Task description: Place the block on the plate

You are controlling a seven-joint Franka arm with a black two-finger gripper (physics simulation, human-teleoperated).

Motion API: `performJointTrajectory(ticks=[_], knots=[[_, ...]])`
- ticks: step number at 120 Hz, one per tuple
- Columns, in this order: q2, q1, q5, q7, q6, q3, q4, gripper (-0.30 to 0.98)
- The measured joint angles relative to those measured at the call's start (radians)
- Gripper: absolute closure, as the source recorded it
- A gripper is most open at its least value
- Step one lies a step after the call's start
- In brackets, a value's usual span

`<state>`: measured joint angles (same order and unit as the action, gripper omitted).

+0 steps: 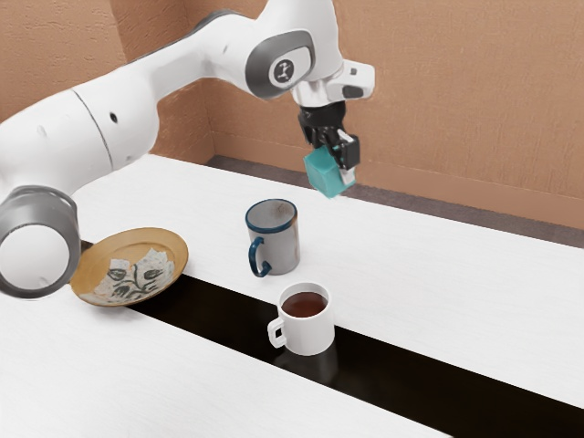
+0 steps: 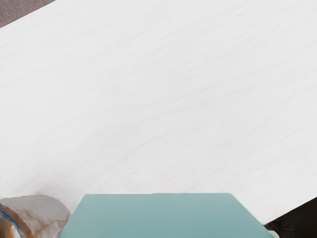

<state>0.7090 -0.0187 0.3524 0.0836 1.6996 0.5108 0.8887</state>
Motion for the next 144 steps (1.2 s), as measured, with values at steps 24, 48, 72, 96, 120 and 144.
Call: performJointTrajectory(ticks=[24,48,72,96,120,144], knots=[[-0.14,0.079,-0.184,0.061,-0.004,-0.331,0.202,0.35],[-0.115,0.22,-0.246,0.125,0.037,-0.325,0.24,0.39],[-0.15,0.313,-0.261,0.171,0.073,-0.322,0.357,0.39],[-0.251,0.359,-0.3,0.208,0.141,-0.36,0.587,0.38],[-0.363,0.37,-0.338,0.232,0.194,-0.381,0.753,0.38],[-0.383,0.375,-0.353,0.25,0.225,-0.407,0.789,0.37]])
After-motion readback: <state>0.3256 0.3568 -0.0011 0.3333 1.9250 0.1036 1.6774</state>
